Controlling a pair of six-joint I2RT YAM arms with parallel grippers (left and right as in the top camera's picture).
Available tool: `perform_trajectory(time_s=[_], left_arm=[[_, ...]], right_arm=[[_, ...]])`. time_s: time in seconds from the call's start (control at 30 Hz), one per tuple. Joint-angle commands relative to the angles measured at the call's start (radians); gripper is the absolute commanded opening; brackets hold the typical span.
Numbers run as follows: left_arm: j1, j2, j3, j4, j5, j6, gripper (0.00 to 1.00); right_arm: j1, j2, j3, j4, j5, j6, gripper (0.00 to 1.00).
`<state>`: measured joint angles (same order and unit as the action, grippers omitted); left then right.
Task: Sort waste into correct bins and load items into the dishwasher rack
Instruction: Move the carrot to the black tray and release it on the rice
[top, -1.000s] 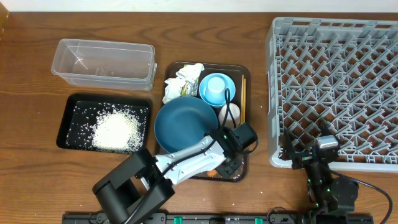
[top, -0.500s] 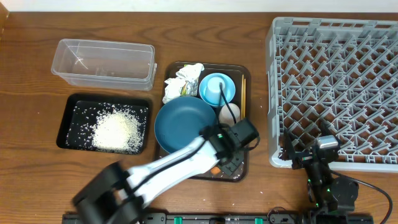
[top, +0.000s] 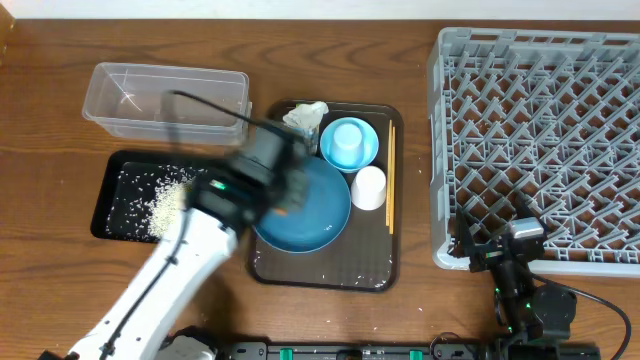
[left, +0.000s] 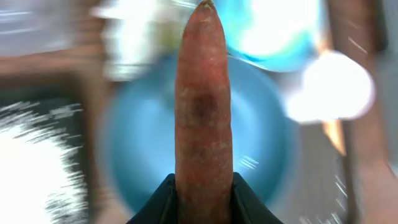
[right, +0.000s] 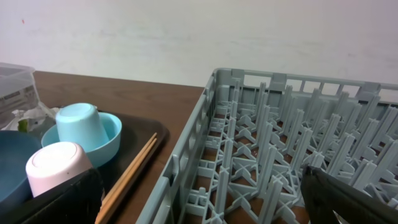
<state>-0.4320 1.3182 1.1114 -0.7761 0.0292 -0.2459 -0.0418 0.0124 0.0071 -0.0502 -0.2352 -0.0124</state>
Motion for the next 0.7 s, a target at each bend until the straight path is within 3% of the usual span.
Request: perform_trajectory(time_s=[0.0, 0.3, 0.67], left_arm=[[0.171, 0.021, 0.007, 0.004, -0.023, -0.061, 0.22], [0.554, 0.215, -0.006, 0.046, -0.011, -0.204, 0.22], [0.641, 0.371, -0.007, 0.035, -0.012, -0.314, 0.28]], right_arm=[[-0.018, -0.006, -0.001, -0.005, -0.001, -0.015, 0.99], [-0.018, -0.006, -0.001, -0.005, -0.001, -0.015, 0.99], [-0.018, -0.006, -0.001, -0.005, -0.001, -0.015, 0.99]])
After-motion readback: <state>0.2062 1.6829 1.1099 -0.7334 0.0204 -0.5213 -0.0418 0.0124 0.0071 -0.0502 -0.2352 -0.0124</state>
